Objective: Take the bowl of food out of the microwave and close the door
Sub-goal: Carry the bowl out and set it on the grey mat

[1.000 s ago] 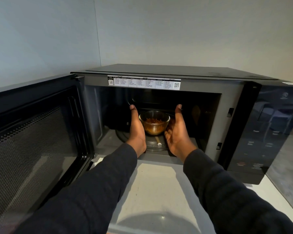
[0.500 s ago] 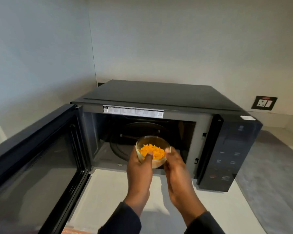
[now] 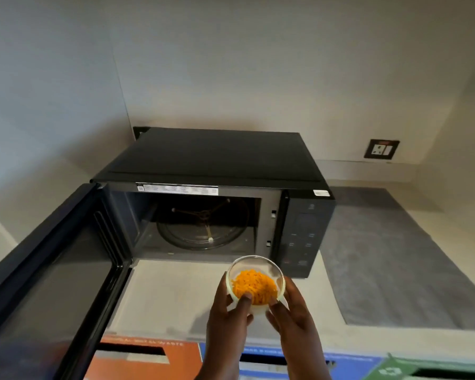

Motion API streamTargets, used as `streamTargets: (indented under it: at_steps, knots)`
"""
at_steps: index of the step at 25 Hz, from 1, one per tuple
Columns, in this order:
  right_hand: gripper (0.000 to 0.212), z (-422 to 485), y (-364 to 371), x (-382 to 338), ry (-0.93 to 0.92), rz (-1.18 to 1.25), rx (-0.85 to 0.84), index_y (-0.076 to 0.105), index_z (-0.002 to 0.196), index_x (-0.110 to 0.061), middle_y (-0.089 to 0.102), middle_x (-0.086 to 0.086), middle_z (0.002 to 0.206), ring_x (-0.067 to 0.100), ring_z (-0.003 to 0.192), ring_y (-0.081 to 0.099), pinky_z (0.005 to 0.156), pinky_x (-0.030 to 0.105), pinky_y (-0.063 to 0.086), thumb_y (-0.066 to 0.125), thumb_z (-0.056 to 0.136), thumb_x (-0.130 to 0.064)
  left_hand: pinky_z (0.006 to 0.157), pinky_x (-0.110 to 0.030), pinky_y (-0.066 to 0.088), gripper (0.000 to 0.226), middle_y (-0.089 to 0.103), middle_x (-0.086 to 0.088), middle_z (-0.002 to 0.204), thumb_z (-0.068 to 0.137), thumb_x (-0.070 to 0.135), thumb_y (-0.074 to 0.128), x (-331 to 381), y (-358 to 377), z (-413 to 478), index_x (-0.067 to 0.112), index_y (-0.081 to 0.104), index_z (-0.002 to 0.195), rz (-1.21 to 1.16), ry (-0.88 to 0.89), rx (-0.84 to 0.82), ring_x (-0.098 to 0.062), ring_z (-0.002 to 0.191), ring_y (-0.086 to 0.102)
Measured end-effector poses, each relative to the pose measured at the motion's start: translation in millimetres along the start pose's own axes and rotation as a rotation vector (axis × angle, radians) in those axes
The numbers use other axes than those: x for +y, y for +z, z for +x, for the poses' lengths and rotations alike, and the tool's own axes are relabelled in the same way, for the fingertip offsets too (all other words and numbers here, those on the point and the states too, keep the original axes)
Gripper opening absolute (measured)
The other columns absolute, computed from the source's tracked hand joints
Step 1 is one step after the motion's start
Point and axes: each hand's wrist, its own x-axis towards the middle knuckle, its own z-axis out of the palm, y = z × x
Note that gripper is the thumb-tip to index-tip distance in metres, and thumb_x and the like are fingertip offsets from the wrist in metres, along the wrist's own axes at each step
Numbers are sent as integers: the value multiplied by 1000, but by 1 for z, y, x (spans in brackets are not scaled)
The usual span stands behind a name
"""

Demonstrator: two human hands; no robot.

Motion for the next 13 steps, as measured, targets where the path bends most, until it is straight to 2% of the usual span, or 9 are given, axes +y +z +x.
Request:
streamTargets:
  at_steps: [2,3,4,6,9,11,13]
  knots:
    - [53,-10,-24,-1,66,38,12,60,115,-63,70,-27,118,12,117,65,86,34,61,68,94,-14,83,-36,60,54,56,-14,141,97,10,68,-9,16,-10,43,47,134,13,-20,-65,-36,131,56]
    - [56,-13,-38,-2,82,53,39,58,116,-62,68,-22,123,15,116,66,81,32,62,71,91,-14,84,-37,61,57,54,-14,144,97,8,67,-12,27,-14,43,46,137,31,-23,-95,-37,133,54]
    - [58,-16,-52,-3,78,64,63,56,120,-59,65,-15,129,18,114,68,80,34,63,73,88,-14,87,-39,61,61,52,-15,147,98,5,65,-16,39,-17,42,43,142,39,-28,-122,-37,135,52]
    - [66,-19,-80,-5,53,37,90,50,129,-56,64,-7,135,17,106,74,89,43,62,76,82,-17,95,-47,60,69,47,-14,152,99,1,62,-23,62,-22,39,37,151,41,-40,-166,-37,139,49]
    - [73,-10,-123,-6,9,-41,126,47,132,-62,69,-22,125,5,108,72,98,55,57,76,87,-12,98,-47,58,67,47,-9,152,101,1,59,-34,105,-22,44,37,148,78,-30,-235,-34,139,49]
    - [74,0,-151,-6,-13,-76,171,47,130,-68,69,-32,119,9,108,73,98,57,56,75,89,-13,92,-41,61,69,50,-10,149,101,0,57,-41,137,-18,43,39,152,97,-37,-277,-32,134,54]
    - [73,11,-178,-8,-31,-101,241,45,127,-72,70,-32,118,12,105,75,96,57,57,77,87,-21,83,-35,63,71,54,-12,144,100,-2,57,-48,171,-12,41,39,153,138,-42,-312,-29,122,63]
